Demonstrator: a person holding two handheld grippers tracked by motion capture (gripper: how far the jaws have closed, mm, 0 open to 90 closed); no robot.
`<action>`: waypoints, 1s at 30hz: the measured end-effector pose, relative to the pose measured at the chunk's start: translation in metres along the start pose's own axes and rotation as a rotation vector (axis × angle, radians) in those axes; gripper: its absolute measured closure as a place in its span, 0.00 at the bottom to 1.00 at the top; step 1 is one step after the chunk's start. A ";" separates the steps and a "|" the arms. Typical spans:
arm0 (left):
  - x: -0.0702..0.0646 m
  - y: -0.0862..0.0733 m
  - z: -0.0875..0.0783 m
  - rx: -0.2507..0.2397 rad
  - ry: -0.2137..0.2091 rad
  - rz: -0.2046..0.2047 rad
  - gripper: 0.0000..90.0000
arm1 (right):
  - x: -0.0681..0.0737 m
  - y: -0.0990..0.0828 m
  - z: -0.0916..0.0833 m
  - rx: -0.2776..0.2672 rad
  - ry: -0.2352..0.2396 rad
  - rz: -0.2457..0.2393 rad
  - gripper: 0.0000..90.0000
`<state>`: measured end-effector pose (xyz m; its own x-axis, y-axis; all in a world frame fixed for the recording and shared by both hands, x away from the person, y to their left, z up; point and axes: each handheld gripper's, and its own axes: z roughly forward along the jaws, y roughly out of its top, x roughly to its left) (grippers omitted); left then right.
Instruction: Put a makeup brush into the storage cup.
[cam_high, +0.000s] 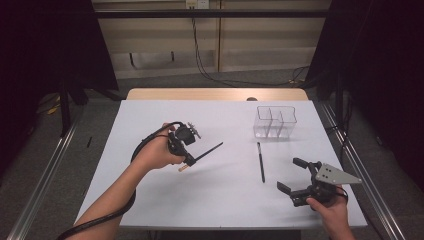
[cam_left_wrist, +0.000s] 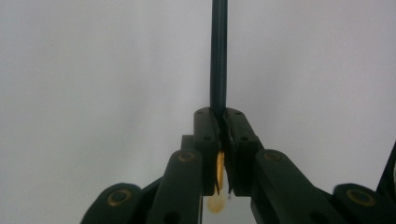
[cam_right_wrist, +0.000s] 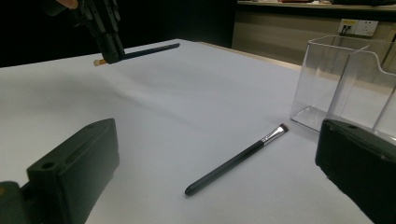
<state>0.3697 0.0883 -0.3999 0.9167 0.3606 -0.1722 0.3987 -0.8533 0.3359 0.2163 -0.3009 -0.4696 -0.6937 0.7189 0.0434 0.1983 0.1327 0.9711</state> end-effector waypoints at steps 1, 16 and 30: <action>-0.002 0.001 0.001 0.005 -0.007 0.006 0.94 | 0.000 0.000 0.000 -0.001 0.002 -0.002 0.00; -0.025 0.016 0.010 0.011 -0.043 0.082 0.94 | 0.000 0.006 0.005 0.007 0.014 -0.005 0.00; -0.038 0.031 0.018 0.008 -0.074 0.140 0.94 | 0.002 0.011 0.006 0.068 0.014 -0.002 0.00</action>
<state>0.3470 0.0409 -0.3999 0.9587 0.2095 -0.1924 0.2669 -0.8962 0.3545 0.2215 -0.2939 -0.4600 -0.7038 0.7090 0.0449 0.2428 0.1806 0.9531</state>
